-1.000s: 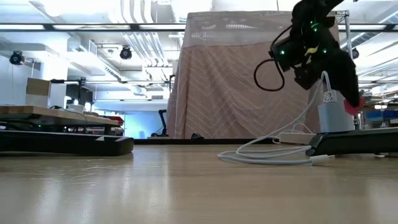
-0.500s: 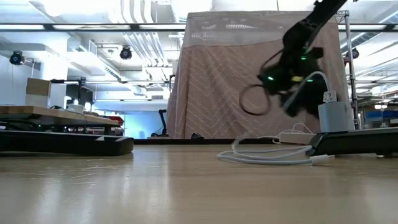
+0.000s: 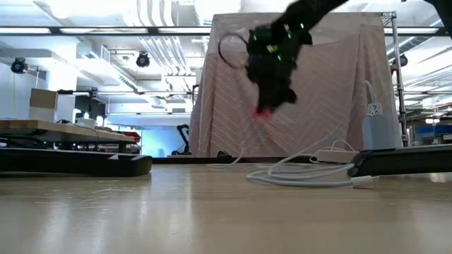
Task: Insert USB
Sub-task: Insert the left white charger cable into the pink charger adapter
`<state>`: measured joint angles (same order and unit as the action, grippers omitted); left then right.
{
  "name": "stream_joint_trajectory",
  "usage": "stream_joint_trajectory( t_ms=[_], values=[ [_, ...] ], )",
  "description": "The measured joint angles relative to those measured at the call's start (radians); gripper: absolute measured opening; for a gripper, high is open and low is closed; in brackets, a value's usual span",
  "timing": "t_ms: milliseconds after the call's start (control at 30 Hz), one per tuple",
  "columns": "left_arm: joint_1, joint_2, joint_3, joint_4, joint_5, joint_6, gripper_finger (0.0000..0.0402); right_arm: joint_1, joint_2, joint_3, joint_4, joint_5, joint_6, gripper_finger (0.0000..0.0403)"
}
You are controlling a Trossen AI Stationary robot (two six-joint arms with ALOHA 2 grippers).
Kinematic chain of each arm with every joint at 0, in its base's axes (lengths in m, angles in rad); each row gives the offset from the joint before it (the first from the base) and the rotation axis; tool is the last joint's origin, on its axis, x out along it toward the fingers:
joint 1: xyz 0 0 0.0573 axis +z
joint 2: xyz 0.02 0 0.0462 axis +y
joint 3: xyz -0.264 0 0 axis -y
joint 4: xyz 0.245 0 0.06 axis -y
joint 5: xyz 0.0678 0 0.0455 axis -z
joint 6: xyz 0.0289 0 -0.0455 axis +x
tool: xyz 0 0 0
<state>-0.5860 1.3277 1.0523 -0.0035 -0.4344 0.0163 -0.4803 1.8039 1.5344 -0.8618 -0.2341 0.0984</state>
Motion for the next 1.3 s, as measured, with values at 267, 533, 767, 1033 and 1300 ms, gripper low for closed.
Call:
stream_joint_trajectory(
  t_ms=[267, 533, 767, 1033, 1300],
  values=[
    [0.01, -0.005, 0.0, -0.236, -0.257, -0.193, 0.0155, 0.123, -0.069, 0.056, -0.052, 0.01, -0.032, 0.014],
    [0.141, 0.009, -0.018, -0.24, -0.261, -0.299, 0.0162, 0.323, -0.144, 0.046, -0.219, 0.234, -0.025, 0.014],
    [0.34, 0.053, -0.178, 0.049, -0.164, -0.343, 0.0168, 0.513, -0.331, -0.033, -0.171, 0.369, 0.075, 0.014],
    [0.538, 0.2, -0.169, 0.208, 0.032, -0.447, 0.0197, 0.778, -0.542, -0.28, -0.004, 0.555, 0.257, 0.014],
    [0.685, 0.529, 0.184, 0.102, 0.13, -0.429, 0.0227, 0.977, -0.658, -0.444, -0.006, 0.673, 0.46, 0.014]
  ],
)
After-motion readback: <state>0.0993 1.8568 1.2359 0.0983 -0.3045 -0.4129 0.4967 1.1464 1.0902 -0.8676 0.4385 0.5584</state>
